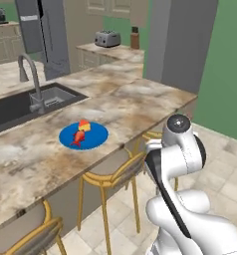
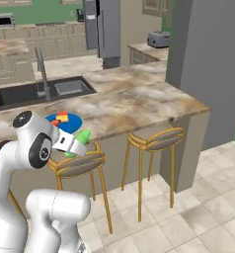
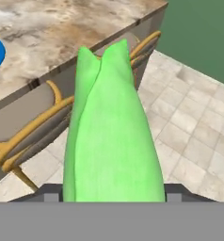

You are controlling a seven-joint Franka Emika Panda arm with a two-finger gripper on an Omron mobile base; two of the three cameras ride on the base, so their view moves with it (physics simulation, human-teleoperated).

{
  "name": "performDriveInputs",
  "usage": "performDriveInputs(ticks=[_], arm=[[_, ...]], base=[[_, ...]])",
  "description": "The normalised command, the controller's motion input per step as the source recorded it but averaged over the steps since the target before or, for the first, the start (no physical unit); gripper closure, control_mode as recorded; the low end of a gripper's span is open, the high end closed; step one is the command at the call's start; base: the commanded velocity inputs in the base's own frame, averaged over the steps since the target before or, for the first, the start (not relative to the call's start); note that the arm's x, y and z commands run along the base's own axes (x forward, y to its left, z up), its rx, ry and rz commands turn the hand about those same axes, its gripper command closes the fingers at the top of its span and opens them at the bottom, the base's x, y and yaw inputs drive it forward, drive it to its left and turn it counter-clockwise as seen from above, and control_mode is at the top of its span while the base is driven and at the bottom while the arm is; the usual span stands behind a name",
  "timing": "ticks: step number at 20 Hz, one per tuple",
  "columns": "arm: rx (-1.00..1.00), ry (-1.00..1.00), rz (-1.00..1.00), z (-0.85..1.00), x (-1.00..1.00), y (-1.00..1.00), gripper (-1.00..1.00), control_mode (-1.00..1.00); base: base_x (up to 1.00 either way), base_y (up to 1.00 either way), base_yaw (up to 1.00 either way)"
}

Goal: Take the cheese, fish, and corn from the fridge and place them on the plate on the dining counter to create an appetizer plate.

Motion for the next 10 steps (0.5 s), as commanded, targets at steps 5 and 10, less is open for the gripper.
performDriveInputs(ticks=[5, 10], arm=[[0.0, 0.0, 0.0, 0.0, 0.0, 0.0, 1.0, 1.0], [0.0, 0.0, 0.0, 0.0, 0.0, 0.0, 1.0, 1.0]], base=[[0.95, 0.38, 0.28], [1.0, 0.27, 0.2]])
